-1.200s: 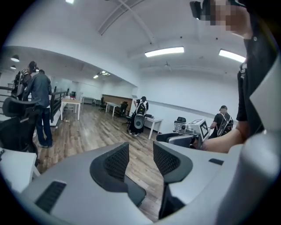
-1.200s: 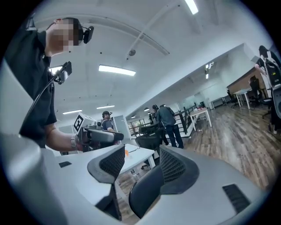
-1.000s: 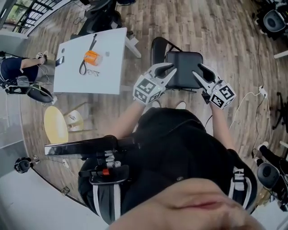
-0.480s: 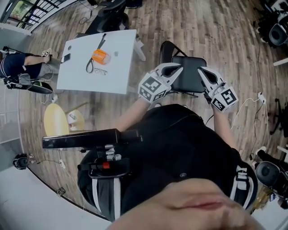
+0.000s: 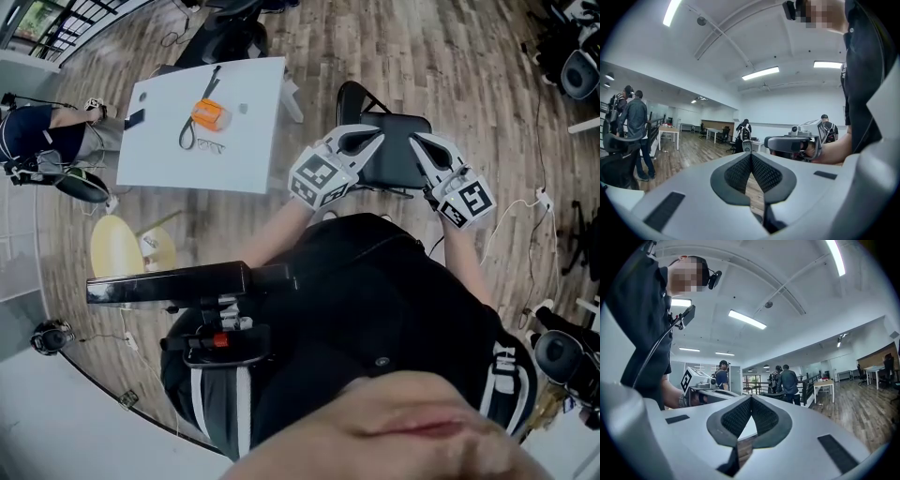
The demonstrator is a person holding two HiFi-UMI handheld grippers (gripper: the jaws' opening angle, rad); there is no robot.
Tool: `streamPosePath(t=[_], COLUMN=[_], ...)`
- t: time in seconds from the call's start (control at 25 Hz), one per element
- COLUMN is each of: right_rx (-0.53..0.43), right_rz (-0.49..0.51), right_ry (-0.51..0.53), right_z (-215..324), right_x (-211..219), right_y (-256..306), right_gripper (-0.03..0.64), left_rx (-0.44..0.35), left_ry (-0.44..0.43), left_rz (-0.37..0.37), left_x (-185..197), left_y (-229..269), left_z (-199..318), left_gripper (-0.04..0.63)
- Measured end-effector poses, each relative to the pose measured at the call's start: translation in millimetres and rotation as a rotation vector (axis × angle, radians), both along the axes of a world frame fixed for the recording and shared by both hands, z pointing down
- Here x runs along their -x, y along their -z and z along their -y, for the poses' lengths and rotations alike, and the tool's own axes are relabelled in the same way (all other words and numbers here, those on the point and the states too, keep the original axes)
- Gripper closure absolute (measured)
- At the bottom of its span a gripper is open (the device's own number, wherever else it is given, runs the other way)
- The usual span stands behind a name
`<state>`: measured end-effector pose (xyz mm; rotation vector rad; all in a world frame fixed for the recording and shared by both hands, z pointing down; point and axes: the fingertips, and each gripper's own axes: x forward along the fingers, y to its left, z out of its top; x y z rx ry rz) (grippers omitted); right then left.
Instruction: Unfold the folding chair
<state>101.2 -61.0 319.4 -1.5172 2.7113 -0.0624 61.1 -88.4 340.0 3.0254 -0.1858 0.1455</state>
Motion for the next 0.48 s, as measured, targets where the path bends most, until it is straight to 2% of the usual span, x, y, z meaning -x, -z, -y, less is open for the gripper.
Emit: streamPosePath(t=[0.48], right_rx=[0.004], right_rz=[-0.007], right_ry=[0.002], right_z=[7.4], right_x=[7.5], right_y=[-3.2], right_gripper=[0.609], left_rx=[0.011], left_ry=[-0.002], left_rz=[0.004], left_x=[4.0], left_y=[-5.9], left_z=[6.2], left_gripper=[0.591])
